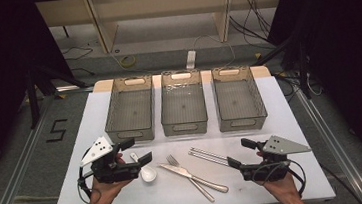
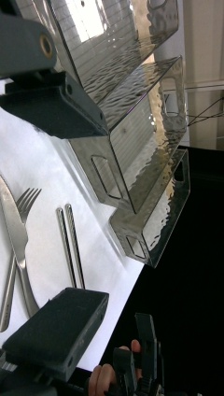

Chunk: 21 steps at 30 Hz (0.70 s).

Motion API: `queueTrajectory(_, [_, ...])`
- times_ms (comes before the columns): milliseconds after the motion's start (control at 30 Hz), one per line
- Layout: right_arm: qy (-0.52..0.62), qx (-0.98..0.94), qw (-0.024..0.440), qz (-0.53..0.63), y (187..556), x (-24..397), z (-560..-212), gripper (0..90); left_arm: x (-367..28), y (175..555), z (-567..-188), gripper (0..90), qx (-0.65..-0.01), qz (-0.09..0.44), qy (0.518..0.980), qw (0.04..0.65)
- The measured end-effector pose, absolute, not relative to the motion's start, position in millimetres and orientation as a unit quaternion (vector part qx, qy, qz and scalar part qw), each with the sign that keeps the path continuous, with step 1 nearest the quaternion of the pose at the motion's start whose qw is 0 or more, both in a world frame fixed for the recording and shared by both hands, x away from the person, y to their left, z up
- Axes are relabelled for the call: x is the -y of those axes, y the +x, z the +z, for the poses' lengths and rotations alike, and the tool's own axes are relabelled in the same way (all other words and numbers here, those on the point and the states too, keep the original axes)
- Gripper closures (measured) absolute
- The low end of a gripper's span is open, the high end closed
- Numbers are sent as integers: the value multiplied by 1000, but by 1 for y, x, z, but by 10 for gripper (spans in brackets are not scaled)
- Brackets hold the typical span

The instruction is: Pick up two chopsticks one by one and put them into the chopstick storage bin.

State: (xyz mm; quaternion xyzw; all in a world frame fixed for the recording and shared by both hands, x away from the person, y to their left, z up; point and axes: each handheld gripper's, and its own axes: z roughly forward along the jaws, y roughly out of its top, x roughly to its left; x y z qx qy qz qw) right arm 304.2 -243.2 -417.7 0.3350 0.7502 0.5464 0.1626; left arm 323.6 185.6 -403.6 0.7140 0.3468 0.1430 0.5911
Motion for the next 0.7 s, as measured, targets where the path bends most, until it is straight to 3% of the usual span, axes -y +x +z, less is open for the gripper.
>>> queueTrajectory(700, [309, -835, 155, 429, 334, 238, -392, 191, -186, 325, -404, 159, -350, 146, 713, 590])
